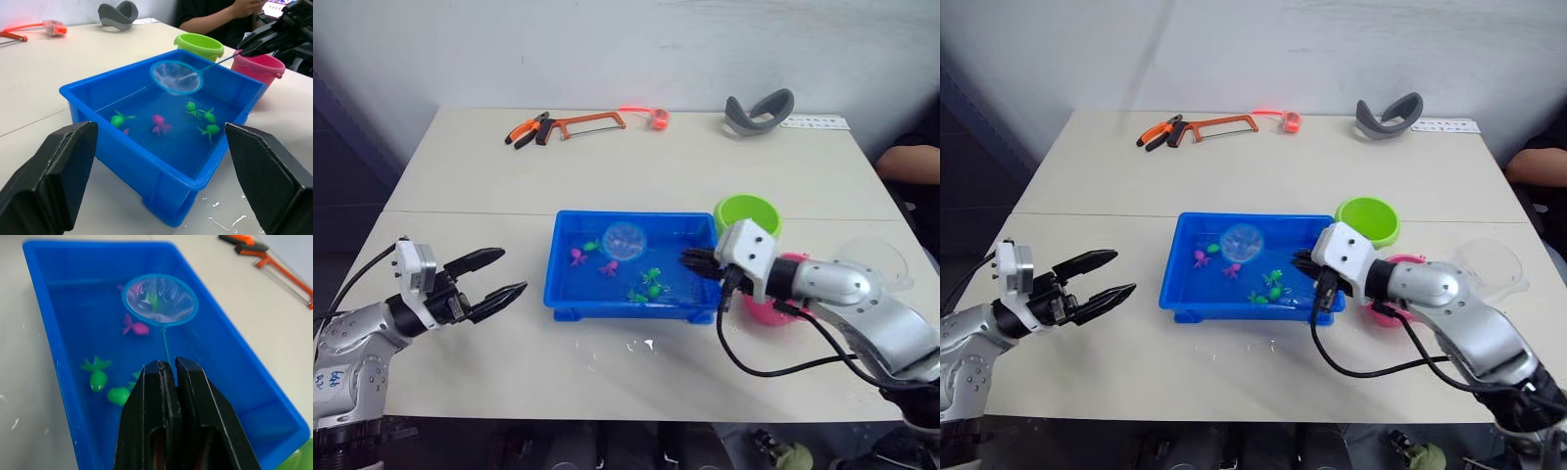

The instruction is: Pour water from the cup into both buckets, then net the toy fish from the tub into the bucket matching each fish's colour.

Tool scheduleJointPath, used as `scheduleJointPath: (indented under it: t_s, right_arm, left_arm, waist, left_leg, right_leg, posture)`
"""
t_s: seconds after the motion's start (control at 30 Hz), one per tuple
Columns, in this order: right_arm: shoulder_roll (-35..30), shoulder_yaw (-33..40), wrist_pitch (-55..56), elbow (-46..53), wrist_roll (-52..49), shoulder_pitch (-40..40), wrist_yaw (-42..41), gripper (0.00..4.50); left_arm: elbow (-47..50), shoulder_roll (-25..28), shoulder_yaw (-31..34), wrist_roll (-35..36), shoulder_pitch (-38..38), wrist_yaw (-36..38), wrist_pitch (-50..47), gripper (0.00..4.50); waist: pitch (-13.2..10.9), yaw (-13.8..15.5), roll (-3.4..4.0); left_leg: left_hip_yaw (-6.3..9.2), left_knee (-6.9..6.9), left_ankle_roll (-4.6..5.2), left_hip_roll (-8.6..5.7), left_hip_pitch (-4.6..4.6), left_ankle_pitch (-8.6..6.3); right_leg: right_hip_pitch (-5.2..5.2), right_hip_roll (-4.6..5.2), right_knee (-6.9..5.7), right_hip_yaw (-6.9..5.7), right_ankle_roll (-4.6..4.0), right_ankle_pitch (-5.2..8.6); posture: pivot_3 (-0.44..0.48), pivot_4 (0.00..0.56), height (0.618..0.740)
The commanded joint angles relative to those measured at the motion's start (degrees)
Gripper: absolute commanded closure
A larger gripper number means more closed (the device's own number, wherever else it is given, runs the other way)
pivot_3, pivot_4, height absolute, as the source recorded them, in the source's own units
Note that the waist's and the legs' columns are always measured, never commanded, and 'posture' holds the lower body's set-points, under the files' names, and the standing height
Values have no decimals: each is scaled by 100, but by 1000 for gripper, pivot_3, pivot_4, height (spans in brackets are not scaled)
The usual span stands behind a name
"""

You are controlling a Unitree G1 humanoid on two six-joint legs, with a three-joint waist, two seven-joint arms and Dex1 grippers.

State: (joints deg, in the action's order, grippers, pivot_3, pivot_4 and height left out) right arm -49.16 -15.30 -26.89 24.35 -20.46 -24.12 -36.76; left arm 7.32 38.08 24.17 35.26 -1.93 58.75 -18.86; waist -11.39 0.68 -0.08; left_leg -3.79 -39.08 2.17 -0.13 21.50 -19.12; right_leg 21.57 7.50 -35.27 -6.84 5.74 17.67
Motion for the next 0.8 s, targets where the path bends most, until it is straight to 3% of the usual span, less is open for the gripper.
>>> scheduleJointPath:
  t_s: [0.03, 0.57, 0.8]
  right_arm:
    - [41, 11, -24, -121, 485, -144, -85, 4500]
    - [680, -851, 144, -951, 2341, -946, -487, 4500]
    - [955, -809, 67, -652, 2244, -792, -868, 4500]
  left_arm:
    - [345, 135, 61, 168, 120, 76, -34, 21]
    - [17, 500, -537, -79, -405, 504, 92, 21]
    - [-11, 581, -569, -71, -536, 503, 39, 21]
  waist:
    - [0, 5, 0]
    - [-1, -96, 2]
    - [-1, -93, 2]
  left_leg:
    - [1, 0, 0, 0, 1, 0]
    - [-7, 5, -6, -2, 2, 2]
    - [-6, 5, -7, -1, 2, 2]
  right_leg:
    - [0, 0, -5, -1, 0, 0]
    - [11, -4, -16, -2, 0, 1]
    - [10, -4, -16, -2, 0, 1]
  posture:
    - [0, 150, 740]
    - [0, 150, 740]
    - [0, 150, 740]
